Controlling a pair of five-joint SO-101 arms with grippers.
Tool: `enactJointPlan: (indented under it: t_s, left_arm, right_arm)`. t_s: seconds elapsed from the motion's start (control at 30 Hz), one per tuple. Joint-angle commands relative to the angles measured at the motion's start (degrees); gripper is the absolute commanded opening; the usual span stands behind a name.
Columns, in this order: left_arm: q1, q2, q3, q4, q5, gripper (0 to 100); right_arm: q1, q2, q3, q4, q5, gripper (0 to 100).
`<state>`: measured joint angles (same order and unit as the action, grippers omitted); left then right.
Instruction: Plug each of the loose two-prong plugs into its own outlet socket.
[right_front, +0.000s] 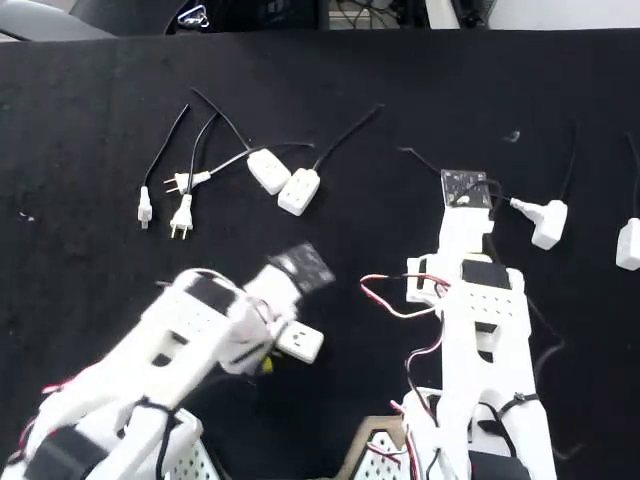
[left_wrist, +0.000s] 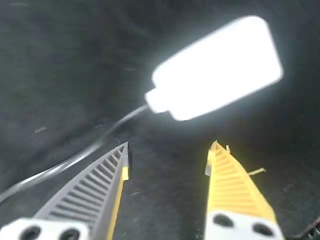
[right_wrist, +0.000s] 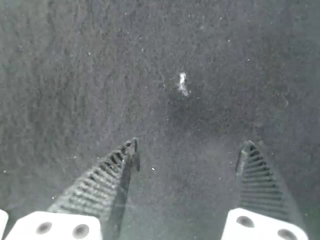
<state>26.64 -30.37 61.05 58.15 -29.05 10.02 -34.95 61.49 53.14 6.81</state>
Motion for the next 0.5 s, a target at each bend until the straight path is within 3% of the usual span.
enactJointPlan:
  t_s: [0.0, 0.2, 0.47]
  left_arm:
    - [4.62, 5.54, -4.44, -2.02, 0.97, 25]
    - [0.04, 15.65, -13.85, -7.65, 4.48, 25]
    - [-5.23, 22.33, -26.59, -7.30, 9.41, 25]
  right_arm:
    - [1.05, -0.57, -0.31, -0.88, -0.62, 28.9]
    - [1.05, -0.57, -0.31, -0.79, -0.53, 28.9]
    - [1.05, -0.57, -0.31, -0.79, -0.18, 28.9]
